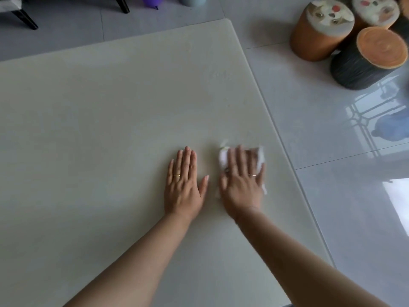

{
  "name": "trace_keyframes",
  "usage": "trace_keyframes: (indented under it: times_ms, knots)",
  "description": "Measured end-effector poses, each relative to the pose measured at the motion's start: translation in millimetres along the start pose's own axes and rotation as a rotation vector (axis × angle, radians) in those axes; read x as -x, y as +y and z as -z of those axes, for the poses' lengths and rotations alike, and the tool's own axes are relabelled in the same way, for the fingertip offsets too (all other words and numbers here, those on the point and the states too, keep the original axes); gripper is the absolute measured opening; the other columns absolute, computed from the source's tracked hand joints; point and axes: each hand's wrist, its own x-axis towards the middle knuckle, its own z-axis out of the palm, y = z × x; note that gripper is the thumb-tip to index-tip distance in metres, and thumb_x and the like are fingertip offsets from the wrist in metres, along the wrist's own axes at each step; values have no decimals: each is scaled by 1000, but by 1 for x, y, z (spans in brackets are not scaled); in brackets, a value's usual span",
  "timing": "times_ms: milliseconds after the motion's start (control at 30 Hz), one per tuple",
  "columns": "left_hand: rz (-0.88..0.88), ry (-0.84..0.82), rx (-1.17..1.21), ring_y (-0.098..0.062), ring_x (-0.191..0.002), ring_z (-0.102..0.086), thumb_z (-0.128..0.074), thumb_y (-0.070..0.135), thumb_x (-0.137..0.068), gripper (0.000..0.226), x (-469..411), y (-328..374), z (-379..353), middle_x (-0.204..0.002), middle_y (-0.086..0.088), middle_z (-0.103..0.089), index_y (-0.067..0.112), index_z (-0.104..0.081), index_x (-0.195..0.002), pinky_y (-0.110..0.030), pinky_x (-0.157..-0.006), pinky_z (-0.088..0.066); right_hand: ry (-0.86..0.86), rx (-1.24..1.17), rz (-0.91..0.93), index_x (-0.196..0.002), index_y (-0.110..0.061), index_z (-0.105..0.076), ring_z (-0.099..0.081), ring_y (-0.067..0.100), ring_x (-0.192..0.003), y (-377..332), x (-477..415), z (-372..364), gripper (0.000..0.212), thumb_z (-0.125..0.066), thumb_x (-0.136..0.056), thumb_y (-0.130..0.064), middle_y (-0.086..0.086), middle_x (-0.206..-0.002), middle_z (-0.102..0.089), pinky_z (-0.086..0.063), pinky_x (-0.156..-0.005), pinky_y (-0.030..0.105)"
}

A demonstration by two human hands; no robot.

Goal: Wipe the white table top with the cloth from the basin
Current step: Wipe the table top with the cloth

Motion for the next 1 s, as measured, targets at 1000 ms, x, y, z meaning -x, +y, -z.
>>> trace_keyframes:
  times_ms: [1000]
  knots:
    - [79,92,-2,-29,-142,-26,-28,44,-94,66,-98,-40,24,-154,-15,-27,2,-29,-146,-42,-117,-15,-9,63,237,-149,-32,-3,10,18,-146,-39,-115,14,61,-25,-95,-47,-6,-159,3,15,-114,44]
